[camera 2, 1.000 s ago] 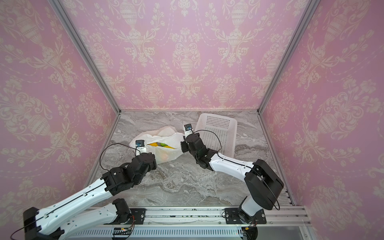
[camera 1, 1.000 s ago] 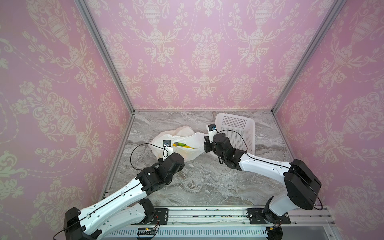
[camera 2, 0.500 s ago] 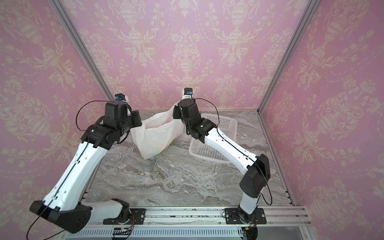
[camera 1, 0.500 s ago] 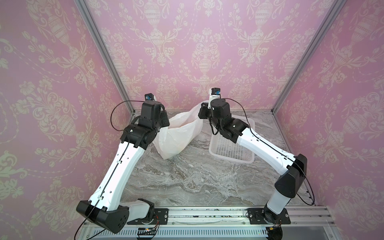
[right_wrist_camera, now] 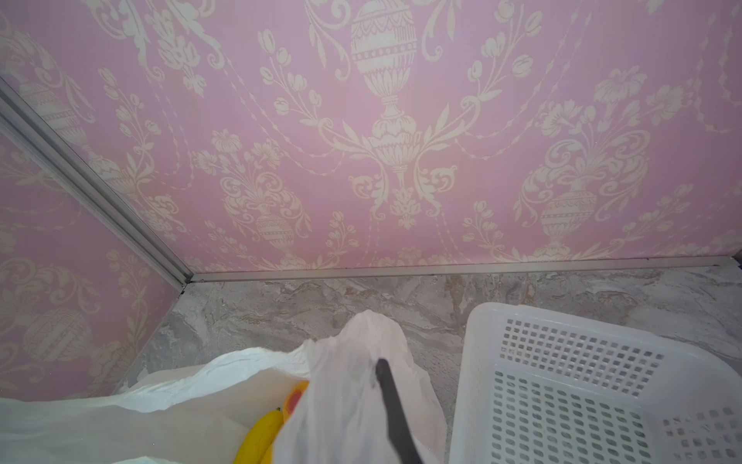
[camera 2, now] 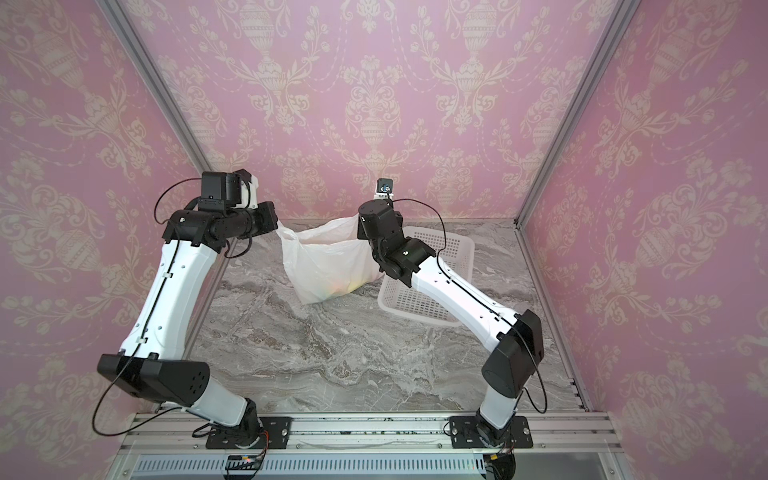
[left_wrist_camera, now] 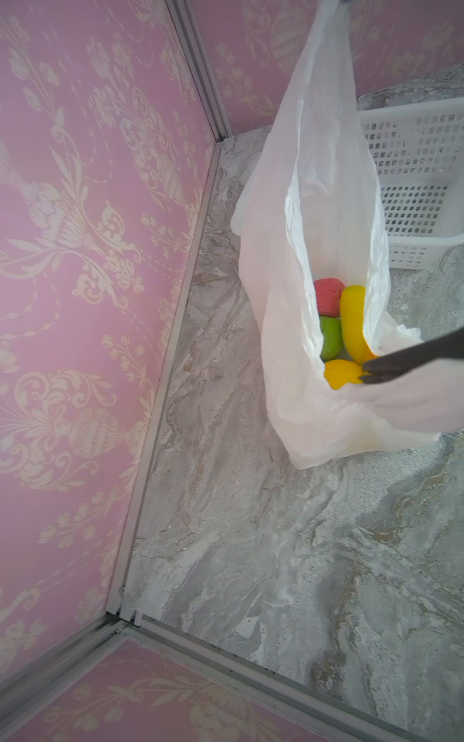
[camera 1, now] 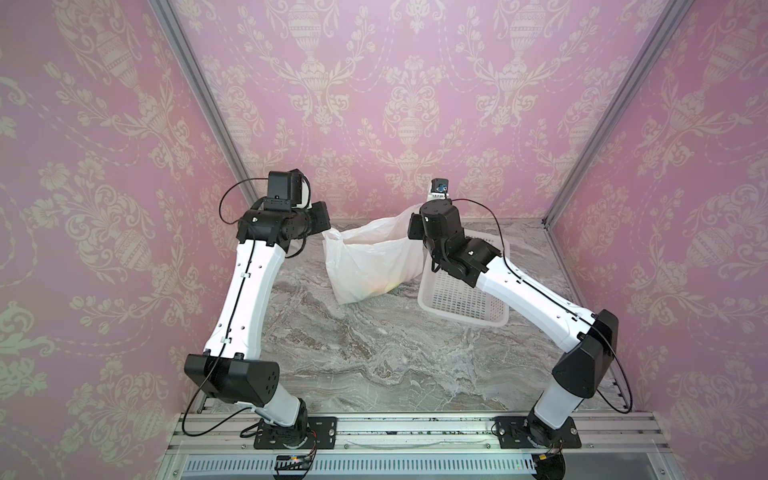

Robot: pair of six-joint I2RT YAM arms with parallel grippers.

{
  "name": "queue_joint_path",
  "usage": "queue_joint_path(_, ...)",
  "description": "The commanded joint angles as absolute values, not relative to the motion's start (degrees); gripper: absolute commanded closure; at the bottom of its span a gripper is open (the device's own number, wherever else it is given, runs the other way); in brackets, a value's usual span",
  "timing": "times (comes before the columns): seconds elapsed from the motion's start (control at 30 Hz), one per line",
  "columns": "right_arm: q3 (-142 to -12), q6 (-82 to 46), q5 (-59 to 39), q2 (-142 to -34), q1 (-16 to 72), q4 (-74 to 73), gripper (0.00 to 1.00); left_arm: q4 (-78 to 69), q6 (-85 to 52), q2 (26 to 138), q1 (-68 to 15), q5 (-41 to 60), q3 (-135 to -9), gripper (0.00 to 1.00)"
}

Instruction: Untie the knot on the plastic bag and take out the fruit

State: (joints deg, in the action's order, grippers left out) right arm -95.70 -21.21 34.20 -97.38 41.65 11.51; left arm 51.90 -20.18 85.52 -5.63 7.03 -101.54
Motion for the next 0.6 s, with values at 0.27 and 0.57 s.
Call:
queue_joint_path(0.27, -84.16, -24.52, 34.91, -91.04, 43.06, 4.75, 1.0, 47.82, -18.37, 72.68, -6.15, 0.28, -90.31, 0.29)
queue_joint_path(0.57, -75.09, -23.27, 31.01, -82.87, 43.24, 0.8, 0.46, 37.48, -15.39, 72.14, -6.15, 0.97, -100.76, 0.03)
